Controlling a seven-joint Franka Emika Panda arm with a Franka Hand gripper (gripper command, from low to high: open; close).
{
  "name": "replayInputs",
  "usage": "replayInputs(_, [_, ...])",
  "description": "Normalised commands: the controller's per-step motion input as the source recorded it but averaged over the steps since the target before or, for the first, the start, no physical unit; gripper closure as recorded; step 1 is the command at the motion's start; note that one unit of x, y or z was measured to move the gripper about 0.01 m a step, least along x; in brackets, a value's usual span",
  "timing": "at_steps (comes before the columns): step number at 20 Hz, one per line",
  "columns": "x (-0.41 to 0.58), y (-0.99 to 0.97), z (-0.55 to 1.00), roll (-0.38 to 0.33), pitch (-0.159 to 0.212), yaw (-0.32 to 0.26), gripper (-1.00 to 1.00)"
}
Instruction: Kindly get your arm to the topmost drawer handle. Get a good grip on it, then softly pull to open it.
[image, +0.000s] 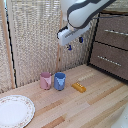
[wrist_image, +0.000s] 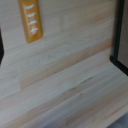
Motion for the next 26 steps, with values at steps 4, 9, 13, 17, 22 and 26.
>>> replayInputs(4, [0.044,-0.13,0.18,-0.326,-0.007,0.079,-1.00])
replayInputs(9, [0.054,-0.03,0.38,-0.277,0.000,0.078,-1.00])
replayInputs(13, [0.018,-0.14,0.11,-0.345,0.000,0.069,-1.00])
replayInputs(17, [0.000,-0.27,-0.10,-0.375,-0.012,0.078,-1.00])
replayInputs(22, [0.000,-0.29,-0.17,-0.375,-0.020,0.079,-1.00])
replayInputs(26, [-0.001,-0.14,0.15,-0.317,-0.009,0.109,-1.00])
